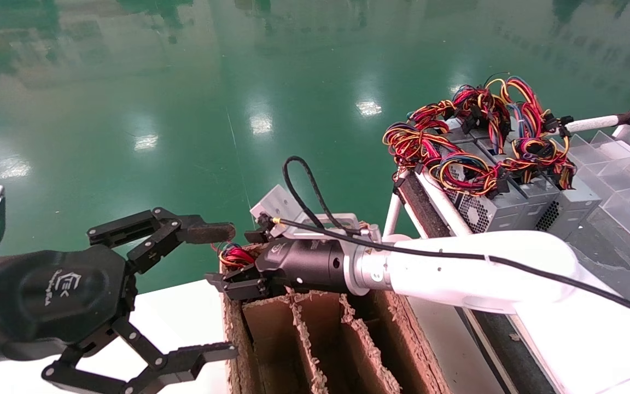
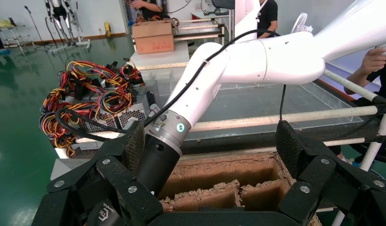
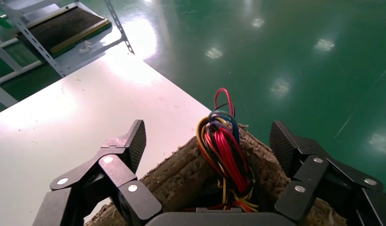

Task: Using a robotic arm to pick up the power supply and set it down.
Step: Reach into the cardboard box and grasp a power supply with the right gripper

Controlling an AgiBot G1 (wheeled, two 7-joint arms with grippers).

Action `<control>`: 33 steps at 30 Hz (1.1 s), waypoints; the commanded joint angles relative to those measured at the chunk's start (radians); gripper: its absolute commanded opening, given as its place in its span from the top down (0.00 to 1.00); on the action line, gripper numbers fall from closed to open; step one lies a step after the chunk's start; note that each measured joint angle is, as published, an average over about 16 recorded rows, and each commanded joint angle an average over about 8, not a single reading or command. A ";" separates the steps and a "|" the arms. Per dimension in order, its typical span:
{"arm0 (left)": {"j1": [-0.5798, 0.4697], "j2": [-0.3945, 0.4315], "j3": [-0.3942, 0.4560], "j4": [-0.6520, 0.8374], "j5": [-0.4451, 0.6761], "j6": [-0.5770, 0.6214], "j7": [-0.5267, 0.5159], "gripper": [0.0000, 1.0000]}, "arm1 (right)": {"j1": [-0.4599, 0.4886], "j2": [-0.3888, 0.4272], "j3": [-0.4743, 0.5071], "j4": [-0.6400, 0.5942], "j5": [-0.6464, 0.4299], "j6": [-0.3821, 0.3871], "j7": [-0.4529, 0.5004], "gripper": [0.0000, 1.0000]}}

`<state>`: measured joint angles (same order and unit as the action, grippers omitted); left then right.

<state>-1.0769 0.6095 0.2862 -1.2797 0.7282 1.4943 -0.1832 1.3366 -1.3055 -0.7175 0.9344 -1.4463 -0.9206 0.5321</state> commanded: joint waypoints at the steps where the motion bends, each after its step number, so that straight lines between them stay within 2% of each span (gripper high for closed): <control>1: 0.000 0.000 0.000 0.000 0.000 0.000 0.000 0.00 | -0.008 0.002 -0.005 0.015 -0.008 0.012 0.014 1.00; 16: 0.000 0.000 0.001 0.000 -0.001 0.000 0.001 0.00 | -0.020 0.019 -0.014 0.052 -0.028 0.028 0.066 1.00; 33: 0.000 -0.001 0.002 0.000 -0.002 -0.001 0.001 0.00 | -0.026 0.017 -0.005 0.013 -0.010 0.031 0.049 1.00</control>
<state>-1.0774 0.6086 0.2884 -1.2797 0.7267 1.4933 -0.1821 1.3100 -1.2876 -0.7223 0.9490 -1.4567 -0.8892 0.5807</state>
